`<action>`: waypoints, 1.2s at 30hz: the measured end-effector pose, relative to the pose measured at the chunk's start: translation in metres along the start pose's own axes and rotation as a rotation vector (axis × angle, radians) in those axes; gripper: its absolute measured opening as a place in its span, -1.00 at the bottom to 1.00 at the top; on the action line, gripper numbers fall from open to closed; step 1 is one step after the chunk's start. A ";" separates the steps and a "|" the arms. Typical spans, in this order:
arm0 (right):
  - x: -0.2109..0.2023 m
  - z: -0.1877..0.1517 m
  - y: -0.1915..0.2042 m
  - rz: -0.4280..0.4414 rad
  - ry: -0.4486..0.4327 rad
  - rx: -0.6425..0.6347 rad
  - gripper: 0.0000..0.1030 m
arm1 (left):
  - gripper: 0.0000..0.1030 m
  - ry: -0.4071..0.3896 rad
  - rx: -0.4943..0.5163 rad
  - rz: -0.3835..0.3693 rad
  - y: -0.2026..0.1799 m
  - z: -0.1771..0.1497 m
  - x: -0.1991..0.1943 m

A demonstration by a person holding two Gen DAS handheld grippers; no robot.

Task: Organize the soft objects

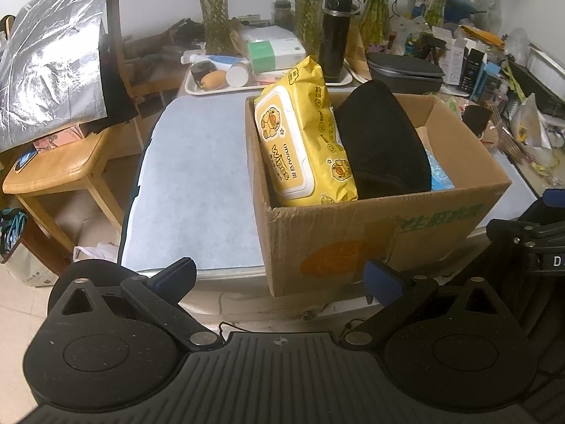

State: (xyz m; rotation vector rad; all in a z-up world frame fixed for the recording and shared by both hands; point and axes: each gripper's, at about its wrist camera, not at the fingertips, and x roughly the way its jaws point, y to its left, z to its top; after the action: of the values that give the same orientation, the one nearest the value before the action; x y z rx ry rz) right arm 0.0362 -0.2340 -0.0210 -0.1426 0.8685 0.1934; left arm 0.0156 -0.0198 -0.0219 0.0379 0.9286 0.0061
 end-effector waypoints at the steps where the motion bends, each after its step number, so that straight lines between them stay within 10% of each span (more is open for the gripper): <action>1: 0.000 0.000 0.000 0.000 0.000 0.000 1.00 | 1.00 0.000 -0.001 0.000 0.000 0.000 0.000; 36: 0.002 -0.001 0.003 0.013 0.005 -0.002 1.00 | 1.00 0.000 -0.002 0.005 0.004 0.003 -0.001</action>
State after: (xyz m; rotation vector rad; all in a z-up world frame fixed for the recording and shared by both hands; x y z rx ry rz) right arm 0.0364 -0.2313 -0.0233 -0.1391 0.8740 0.2065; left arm 0.0178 -0.0163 -0.0192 0.0380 0.9281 0.0118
